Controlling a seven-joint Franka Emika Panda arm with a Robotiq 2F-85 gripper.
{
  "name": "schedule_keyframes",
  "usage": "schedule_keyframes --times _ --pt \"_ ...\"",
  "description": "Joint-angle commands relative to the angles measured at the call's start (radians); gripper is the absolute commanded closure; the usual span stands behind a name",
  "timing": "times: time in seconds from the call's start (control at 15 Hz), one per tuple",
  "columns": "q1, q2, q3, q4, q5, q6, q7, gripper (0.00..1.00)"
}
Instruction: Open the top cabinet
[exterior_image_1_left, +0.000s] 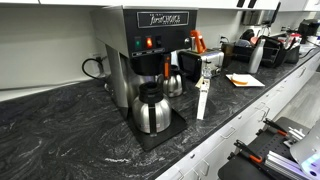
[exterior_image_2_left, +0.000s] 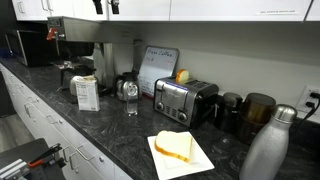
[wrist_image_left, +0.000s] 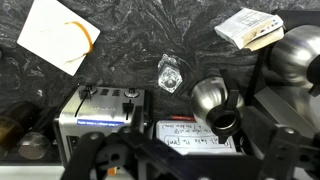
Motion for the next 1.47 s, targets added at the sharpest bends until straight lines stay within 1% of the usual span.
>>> schedule_keyframes --times 0.0,0.27,0.53,0.6,1.13,1.2,1.27,1.4 --pt "0.023 0.011 0.021 0.011 -0.005 0.032 -0.005 0.00" --pt "0.070 0.014 0.088 0.029 -0.032 0.160 -0.016 0.00" --pt "0.104 -0.001 0.154 0.070 -0.047 0.248 0.012 0.00" --pt "0.111 -0.004 0.142 0.059 -0.028 0.214 0.010 0.00" --pt "0.113 -0.003 0.142 0.059 -0.027 0.215 0.015 0.00" --pt "0.112 0.000 0.150 0.065 -0.036 0.220 0.017 0.00" --pt "0.100 0.000 0.174 0.076 -0.071 0.240 0.033 0.00" --pt "0.093 -0.005 0.206 0.091 -0.094 0.290 0.088 0.00"
